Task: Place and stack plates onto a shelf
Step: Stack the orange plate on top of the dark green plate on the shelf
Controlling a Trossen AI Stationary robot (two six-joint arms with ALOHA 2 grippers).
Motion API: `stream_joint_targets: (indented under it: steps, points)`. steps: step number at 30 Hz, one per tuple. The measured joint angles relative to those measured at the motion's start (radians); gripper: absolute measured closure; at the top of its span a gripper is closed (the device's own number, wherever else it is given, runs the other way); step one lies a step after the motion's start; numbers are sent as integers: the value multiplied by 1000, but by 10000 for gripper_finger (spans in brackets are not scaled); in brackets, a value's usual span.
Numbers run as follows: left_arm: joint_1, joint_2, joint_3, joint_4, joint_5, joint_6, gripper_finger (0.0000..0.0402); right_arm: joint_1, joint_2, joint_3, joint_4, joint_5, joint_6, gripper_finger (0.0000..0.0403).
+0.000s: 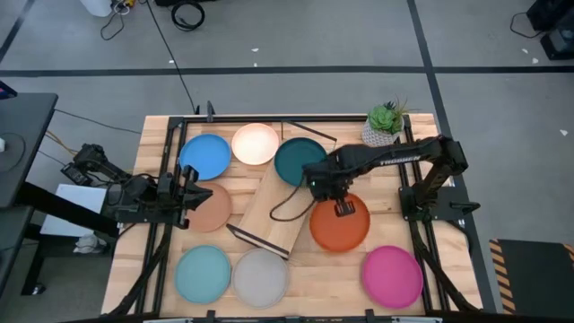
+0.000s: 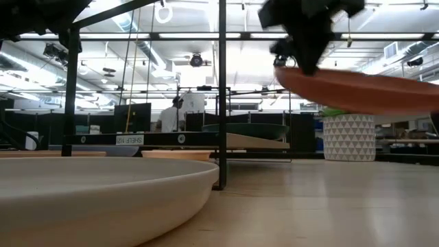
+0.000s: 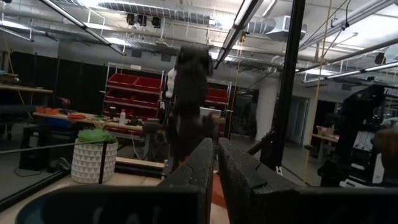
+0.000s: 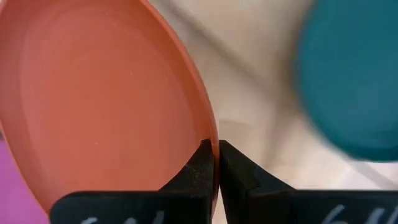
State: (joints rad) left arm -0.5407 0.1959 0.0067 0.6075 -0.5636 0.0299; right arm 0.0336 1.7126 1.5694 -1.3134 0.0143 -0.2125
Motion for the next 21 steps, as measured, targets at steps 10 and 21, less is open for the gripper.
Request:
stream_joint_targets:
  steps: [10,21]
  points:
    - [0,0,0,0,0,8,370,-171,86,289,16,50,-232,387]
    - [0,0,0,3,0,53,370,-245,316,584,2,144,-826,387]
